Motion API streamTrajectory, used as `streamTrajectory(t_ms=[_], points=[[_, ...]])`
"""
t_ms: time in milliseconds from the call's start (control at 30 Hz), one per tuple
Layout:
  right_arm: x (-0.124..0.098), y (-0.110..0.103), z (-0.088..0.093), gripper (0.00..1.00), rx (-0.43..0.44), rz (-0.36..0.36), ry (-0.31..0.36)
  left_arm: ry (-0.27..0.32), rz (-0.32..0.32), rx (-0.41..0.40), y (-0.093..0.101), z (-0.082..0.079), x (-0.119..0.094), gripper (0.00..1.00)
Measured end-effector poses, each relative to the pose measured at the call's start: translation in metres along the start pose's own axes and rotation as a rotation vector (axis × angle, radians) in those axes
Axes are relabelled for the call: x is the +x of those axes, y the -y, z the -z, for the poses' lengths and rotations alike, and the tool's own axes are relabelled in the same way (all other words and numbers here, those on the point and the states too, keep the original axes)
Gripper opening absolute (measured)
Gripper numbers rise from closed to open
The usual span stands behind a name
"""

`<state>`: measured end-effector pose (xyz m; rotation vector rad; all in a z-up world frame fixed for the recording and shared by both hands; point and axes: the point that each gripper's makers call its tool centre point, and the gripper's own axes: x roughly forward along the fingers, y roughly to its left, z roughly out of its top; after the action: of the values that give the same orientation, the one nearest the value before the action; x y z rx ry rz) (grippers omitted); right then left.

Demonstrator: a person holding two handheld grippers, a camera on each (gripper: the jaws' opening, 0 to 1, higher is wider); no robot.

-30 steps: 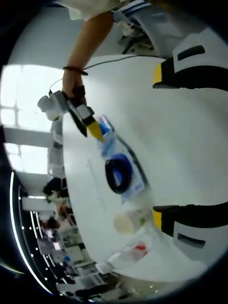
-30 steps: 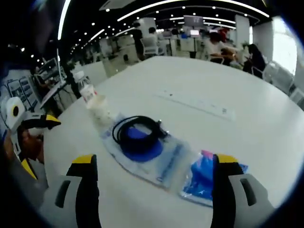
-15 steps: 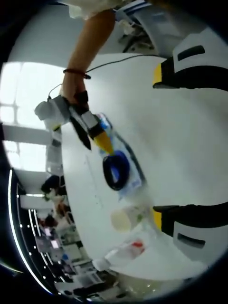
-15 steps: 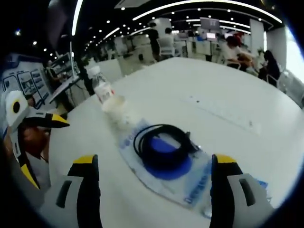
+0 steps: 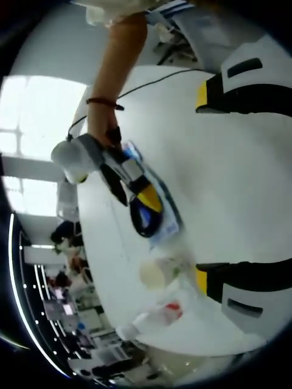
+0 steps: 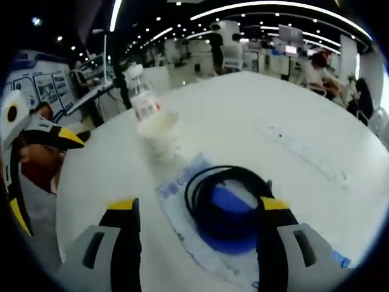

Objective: Arrange the tabletop items into an orderly group along one side of the table until the central work area is clear of visible clutter.

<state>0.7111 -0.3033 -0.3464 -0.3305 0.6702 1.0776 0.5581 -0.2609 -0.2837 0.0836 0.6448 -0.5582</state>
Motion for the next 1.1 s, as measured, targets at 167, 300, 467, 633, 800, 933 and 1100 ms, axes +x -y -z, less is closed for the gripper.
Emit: streamTrajectory(t_ms=[167, 300, 467, 633, 800, 933, 1100], points=[[0.012, 0.001, 0.001, 0.64, -0.032, 0.01, -0.025, 0.012, -0.01, 0.006, -0.002, -0.004, -0.003, 0.99], [0.022, -0.002, 0.0, 0.57, -0.04, -0.003, -0.028, 0.007, -0.013, -0.004, -0.004, -0.003, -0.004, 0.99], [0.034, -0.006, 0.002, 0.45, -0.063, -0.008, -0.046, 0.0, -0.022, -0.009, -0.007, -0.002, -0.006, 0.99], [0.041, -0.002, 0.007, 0.39, -0.062, 0.014, -0.073, 0.015, -0.027, -0.02, -0.009, -0.006, -0.008, 0.99], [0.044, -0.004, 0.01, 0.3, -0.066, 0.018, -0.087, 0.011, -0.031, -0.021, -0.01, -0.005, -0.008, 0.99], [0.045, -0.002, 0.01, 0.25, -0.077, 0.038, -0.092, 0.015, -0.033, -0.022, -0.01, -0.006, -0.009, 0.99], [0.043, 0.001, 0.01, 0.22, -0.071, 0.054, -0.096, 0.014, -0.035, -0.021, -0.01, -0.007, -0.01, 0.99]])
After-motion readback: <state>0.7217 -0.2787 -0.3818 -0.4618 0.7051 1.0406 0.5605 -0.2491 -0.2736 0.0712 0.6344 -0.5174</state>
